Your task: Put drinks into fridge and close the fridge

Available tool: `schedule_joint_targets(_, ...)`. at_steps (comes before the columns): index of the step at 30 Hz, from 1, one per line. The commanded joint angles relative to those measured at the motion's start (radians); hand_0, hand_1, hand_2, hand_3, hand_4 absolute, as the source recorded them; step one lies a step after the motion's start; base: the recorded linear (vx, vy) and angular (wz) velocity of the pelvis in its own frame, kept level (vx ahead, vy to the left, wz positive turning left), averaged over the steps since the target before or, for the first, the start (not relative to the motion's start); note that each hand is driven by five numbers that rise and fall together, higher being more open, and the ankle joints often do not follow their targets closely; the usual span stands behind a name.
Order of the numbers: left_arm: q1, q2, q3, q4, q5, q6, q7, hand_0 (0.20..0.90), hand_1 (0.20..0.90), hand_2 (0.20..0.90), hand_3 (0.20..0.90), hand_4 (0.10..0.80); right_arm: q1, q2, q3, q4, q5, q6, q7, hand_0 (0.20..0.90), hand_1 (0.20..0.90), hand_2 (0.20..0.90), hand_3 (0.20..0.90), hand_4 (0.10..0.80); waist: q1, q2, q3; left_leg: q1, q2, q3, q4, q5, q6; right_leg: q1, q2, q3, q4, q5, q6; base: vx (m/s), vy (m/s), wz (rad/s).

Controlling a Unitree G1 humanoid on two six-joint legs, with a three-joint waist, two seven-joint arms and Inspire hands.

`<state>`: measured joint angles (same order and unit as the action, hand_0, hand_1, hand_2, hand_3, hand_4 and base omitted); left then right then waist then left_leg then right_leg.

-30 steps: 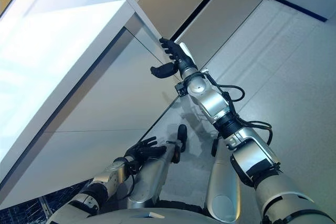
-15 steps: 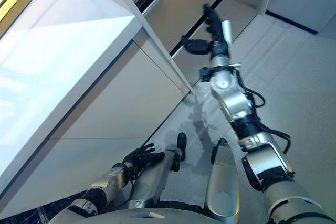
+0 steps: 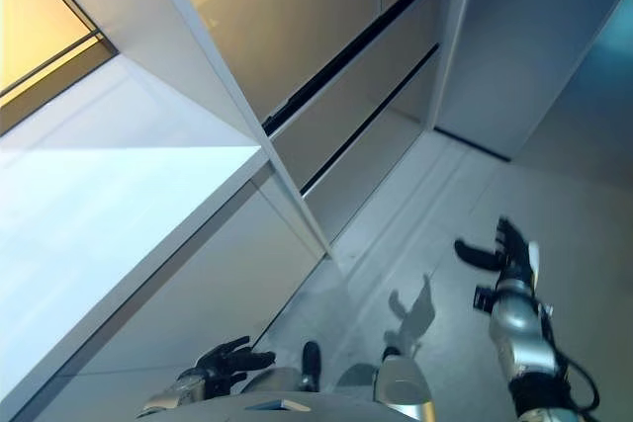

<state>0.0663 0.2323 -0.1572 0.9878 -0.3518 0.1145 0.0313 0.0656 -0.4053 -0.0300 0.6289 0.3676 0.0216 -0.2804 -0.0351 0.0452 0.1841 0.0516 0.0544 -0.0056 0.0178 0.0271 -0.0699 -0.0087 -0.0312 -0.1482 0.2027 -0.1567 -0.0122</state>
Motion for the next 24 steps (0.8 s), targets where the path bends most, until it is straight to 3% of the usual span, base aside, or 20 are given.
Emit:
schedule_joint_targets(1, -0.011, 0.052, 0.015, 0.042, 0.034, -0.074, 0.006, 0.9, 0.9, 0.9, 0.9, 0.8, -0.021, 0.047, 0.03, 0.154, -0.016, -0.074, 0.081, 0.9, 0.9, 0.9, 0.9, 0.8, 0.003, -0.041, -0.038, 0.014, -0.097, 0.053, -0.01, -0.049, 0.084, 0.064, -0.002, 0.0, -0.198, 0.169, 0.041, -0.002, -0.113, 0.02)
schedule_joint_targets(9, -0.041, 0.032, 0.023, 0.158, 0.05, -0.148, 0.001, 0.9, 0.9, 0.9, 0.9, 0.8, -0.007, 0.119, 0.113, 0.485, -0.084, -0.055, 0.25, 0.9, 0.9, 0.9, 0.9, 0.8, 0.014, -0.059, -0.069, 0.051, -0.092, 0.038, -0.06, -0.037, 0.088, 0.095, 0.022, 0.024, -0.214, 0.168, 0.04, -0.021, -0.065, -0.06)
schedule_joint_targets(14, -0.041, 0.014, 0.031, 0.211, 0.051, -0.204, -0.011, 0.9, 0.9, 0.9, 0.9, 0.8, -0.001, 0.145, 0.127, 0.605, -0.101, -0.034, 0.264, 0.9, 0.9, 0.9, 0.9, 0.8, 0.012, -0.069, -0.081, 0.064, -0.091, 0.047, -0.057, -0.048, 0.096, 0.103, 0.031, 0.038, -0.207, 0.16, 0.037, -0.028, -0.025, -0.05)
schedule_joint_targets(24, -0.048, -0.002, 0.02, 0.238, 0.046, -0.195, 0.012, 0.9, 0.9, 0.9, 0.9, 0.8, 0.001, 0.162, 0.138, 0.648, -0.112, 0.012, 0.294, 0.9, 0.9, 0.9, 0.9, 0.8, 0.0, -0.073, -0.101, 0.083, -0.088, 0.061, -0.066, -0.054, 0.099, 0.112, 0.038, 0.068, -0.211, 0.158, 0.041, -0.007, -0.006, -0.1)
